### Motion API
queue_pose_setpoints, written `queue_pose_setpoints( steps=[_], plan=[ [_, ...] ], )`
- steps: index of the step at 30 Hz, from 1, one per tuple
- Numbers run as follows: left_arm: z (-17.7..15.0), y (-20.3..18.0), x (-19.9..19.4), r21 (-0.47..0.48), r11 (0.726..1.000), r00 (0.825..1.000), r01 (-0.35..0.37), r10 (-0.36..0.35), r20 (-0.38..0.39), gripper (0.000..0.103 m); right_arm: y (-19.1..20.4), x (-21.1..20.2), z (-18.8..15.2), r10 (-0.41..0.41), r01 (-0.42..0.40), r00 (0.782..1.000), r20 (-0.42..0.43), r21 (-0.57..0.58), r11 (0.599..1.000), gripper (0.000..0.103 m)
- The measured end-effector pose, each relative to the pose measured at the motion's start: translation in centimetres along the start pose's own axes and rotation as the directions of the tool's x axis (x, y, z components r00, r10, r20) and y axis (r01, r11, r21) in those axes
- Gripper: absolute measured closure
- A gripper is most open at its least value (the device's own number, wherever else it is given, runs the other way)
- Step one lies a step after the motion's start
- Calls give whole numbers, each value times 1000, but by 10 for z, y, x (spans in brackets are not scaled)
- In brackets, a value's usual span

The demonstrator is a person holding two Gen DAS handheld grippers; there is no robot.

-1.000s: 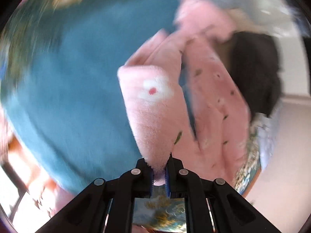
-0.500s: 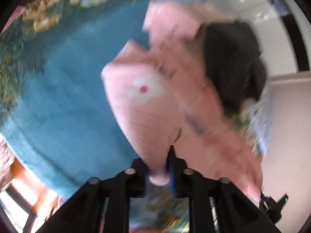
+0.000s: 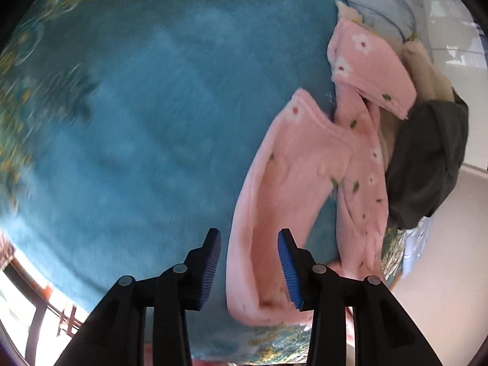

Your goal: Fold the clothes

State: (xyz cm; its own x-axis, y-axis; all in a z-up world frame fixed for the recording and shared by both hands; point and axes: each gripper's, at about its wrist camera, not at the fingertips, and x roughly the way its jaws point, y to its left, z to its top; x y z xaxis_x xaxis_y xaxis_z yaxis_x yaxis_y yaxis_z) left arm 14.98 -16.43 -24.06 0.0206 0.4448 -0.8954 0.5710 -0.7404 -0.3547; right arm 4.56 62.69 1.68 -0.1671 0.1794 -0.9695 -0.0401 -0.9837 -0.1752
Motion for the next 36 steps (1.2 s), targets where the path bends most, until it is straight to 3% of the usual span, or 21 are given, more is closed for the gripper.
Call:
queue_pose_setpoints(
  steps=[8,14,17,18,20,22,25,27,29,31,32,33,36],
  plan=[
    [44,-22,52,88,993,994,-76,82,-77,60,-2,-21,-25,-25,24,1000,3,156,987,89],
    [56,-19,71,59,996,992,-64,70,-107,64,12,-22,-25,-64,67,998,-21,139,988,89],
    [54,-21,77,42,997,991,-63,67,-117,85,16,-21,-22,-73,76,997,-26,141,987,89],
    [54,-23,79,47,996,990,-81,86,-114,98,17,-21,-22,-76,78,997,-25,137,987,89],
    [53,-31,74,78,987,987,-138,143,-68,100,20,-22,-20,-80,83,996,-23,130,988,89],
    [53,-44,55,114,986,992,-124,126,-8,100,20,-23,-16,-84,87,996,-27,131,988,89],
    [54,-59,-3,179,984,994,-22,3,107,100,18,-36,-3,-63,61,998,11,110,992,89],
    [54,-60,-63,224,972,969,69,-119,218,100,17,-49,5,-41,37,998,46,92,995,89],
    [51,-42,-121,256,963,924,85,-172,342,100,12,-63,9,-26,18,995,94,84,996,89],
    [52,-7,-153,230,972,899,44,-139,414,100,1,-57,6,-50,42,995,85,96,994,89],
    [52,17,-160,196,980,896,21,-105,432,100,-4,-54,4,-62,54,995,79,102,993,90],
    [55,40,-159,145,989,899,2,-66,434,100,-10,-51,2,-75,67,994,74,108,992,98],
    [57,99,-142,-18,999,912,-50,53,407,100,-28,-22,-13,-106,106,994,-8,148,983,99]
  ],
)
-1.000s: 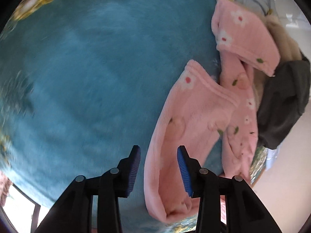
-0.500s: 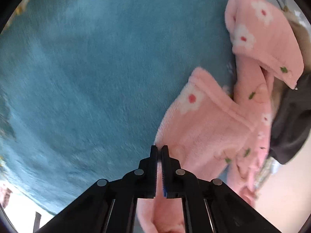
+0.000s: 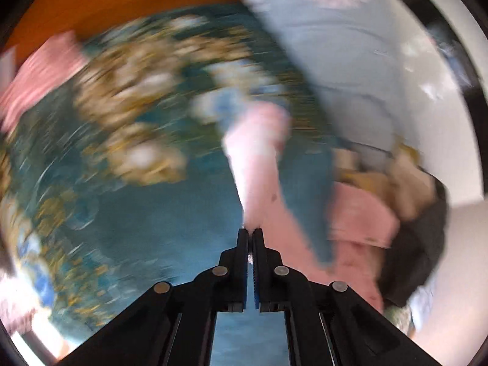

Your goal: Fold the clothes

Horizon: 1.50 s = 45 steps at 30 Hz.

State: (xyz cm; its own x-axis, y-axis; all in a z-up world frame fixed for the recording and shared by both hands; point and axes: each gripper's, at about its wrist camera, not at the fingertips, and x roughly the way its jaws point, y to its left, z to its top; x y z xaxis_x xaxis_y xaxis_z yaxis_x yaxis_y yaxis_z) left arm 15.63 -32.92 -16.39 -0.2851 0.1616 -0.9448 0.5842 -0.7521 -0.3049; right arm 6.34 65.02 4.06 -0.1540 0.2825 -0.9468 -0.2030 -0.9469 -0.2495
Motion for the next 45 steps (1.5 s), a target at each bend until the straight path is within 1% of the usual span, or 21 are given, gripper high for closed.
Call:
queue_pose_setpoints(
  steps=[2,4,8,12,14,15,16,18,20,22,24,25,27,30,33,35,37,39,41,42,45],
  plan=[
    [-9,39,18,-89,992,994,-85,78,-81,100,-9,25,-14,-24,26,997,-72,26,999,99],
    [-26,59,28,-133,979,981,-157,139,-135,100,-16,44,-27,-29,37,991,-130,54,998,99],
    [-40,57,27,-124,978,979,-166,149,-138,100,-13,55,-42,41,-32,987,-154,60,998,99],
    [-32,30,19,-62,982,977,-180,171,-127,100,-11,68,-48,123,-105,980,-158,113,988,99],
    [-20,13,26,-31,984,979,-176,172,-110,100,-11,78,-51,168,-143,973,-161,157,977,93],
    [-17,5,23,-15,984,980,-176,173,-102,100,-11,90,-54,196,-161,965,-172,195,968,85],
    [-13,-5,30,0,984,979,-177,176,-99,100,-12,99,-58,226,-182,957,-180,232,956,73],
    [-13,-21,26,30,983,979,-183,185,-87,100,-14,117,-63,291,-219,937,-196,319,922,62],
    [-14,-35,22,55,980,978,-189,193,-76,100,-16,142,-69,356,-240,909,-217,425,873,57],
    [-18,-44,16,59,979,978,-193,197,-64,100,-19,166,-74,397,-230,885,-244,512,827,54],
    [-23,-54,9,53,978,978,-202,205,-48,100,-22,193,-78,437,-205,860,-265,605,769,54],
    [-25,-58,6,48,977,977,-207,209,-40,100,-24,204,-81,461,-178,843,-277,665,725,54],
    [-29,-67,1,40,975,976,-217,218,-24,100,-24,224,-81,479,-140,831,-282,727,672,54],
    [-37,-81,-6,37,971,972,-236,236,-2,100,-25,243,-77,468,-63,829,-305,782,621,54],
    [-44,-92,-7,52,964,966,-260,260,10,100,-23,259,-75,435,39,810,-393,776,629,54],
    [-48,-95,-4,57,960,962,-274,273,12,100,-21,263,-74,423,85,802,-422,781,618,54],
    [-51,-99,-2,63,956,958,-287,286,14,100,-18,265,-72,412,115,794,-447,775,621,54],
    [-52,-97,-1,66,951,953,-303,302,13,100,-18,264,-70,408,149,788,-462,786,601,56],
    [-51,-92,-1,57,947,949,-315,315,12,100,-21,262,-73,402,200,778,-483,797,570,67],
    [-49,-89,-1,52,946,948,-319,319,11,100,-22,262,-75,402,217,771,-493,798,562,78],
    [-45,-81,-1,42,942,943,-333,333,6,100,-25,262,-79,426,236,760,-491,819,522,80]
  ],
)
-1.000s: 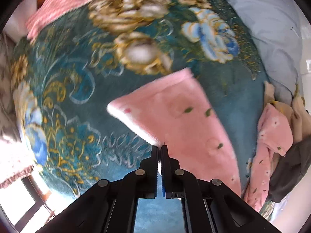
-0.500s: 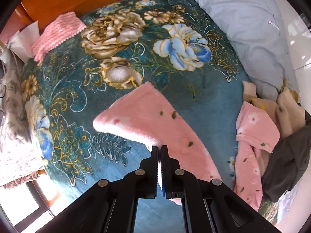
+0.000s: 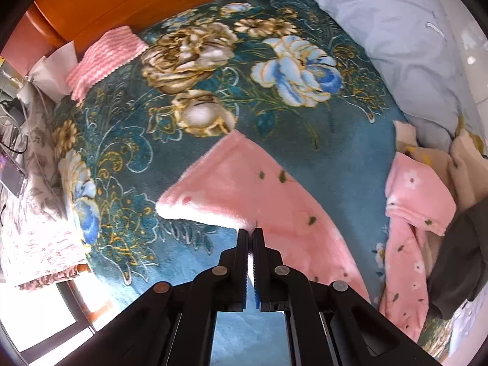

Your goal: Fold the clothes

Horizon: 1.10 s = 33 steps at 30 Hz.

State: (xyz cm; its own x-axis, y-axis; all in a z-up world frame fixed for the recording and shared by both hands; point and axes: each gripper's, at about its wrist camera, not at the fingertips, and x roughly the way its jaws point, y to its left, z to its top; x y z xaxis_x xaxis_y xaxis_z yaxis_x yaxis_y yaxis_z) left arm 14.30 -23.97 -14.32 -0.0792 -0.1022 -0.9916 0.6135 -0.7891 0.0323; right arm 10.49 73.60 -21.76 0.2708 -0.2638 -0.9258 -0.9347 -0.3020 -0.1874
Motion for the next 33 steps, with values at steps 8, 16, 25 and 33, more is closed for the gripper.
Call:
queue_pose_setpoints(
  steps=[8,16,25,33],
  plan=[
    [16,7,-2,-39,998,999,48,-48,2,100,19,-47,-24,97,-81,992,77,-187,979,90],
    [49,-9,-92,115,945,928,306,-323,185,100,69,-209,-65,443,-268,884,147,-617,740,91],
    [-2,63,-8,88,993,997,74,-76,21,100,-18,-154,-27,189,42,937,292,-635,772,91],
    [-33,83,25,69,997,998,-39,42,-39,100,-57,-126,-16,69,142,945,320,-591,794,91]
  ],
)
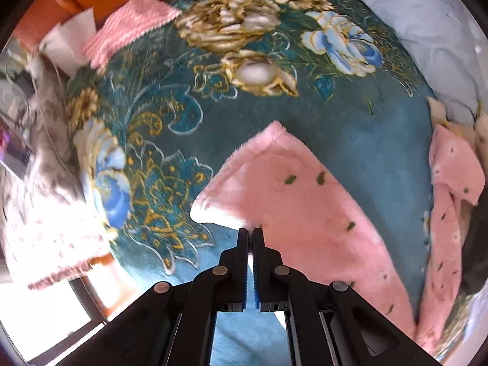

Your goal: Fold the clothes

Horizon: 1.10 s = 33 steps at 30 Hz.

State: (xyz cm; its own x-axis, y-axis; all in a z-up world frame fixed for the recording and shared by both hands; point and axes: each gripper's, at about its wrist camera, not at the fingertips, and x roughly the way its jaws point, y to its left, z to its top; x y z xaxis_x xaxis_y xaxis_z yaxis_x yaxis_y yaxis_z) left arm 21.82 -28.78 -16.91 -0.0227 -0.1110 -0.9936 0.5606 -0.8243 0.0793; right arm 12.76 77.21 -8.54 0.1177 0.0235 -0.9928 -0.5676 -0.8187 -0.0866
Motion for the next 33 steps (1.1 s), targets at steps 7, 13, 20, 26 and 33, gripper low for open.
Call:
queue_pose_setpoints(
  steps=[7,13,20,26,33],
  plan=[
    [7,32,-3,-95,995,999,20,-23,-32,96,-12,-2,-5,-10,9,1000,15,46,999,87],
    [2,77,13,-278,954,989,108,-132,-70,94,9,-16,-16,-52,63,991,121,-88,994,75],
    [2,111,41,-411,900,973,144,-205,-107,92,77,-66,-55,112,-69,973,202,-206,976,66],
    [19,93,35,-394,904,973,164,-215,-89,92,113,-88,-78,151,-84,965,215,-292,953,64],
    [31,19,-10,-210,944,964,255,-266,-23,80,93,-91,-50,187,-138,958,219,-219,966,63]
  ],
)
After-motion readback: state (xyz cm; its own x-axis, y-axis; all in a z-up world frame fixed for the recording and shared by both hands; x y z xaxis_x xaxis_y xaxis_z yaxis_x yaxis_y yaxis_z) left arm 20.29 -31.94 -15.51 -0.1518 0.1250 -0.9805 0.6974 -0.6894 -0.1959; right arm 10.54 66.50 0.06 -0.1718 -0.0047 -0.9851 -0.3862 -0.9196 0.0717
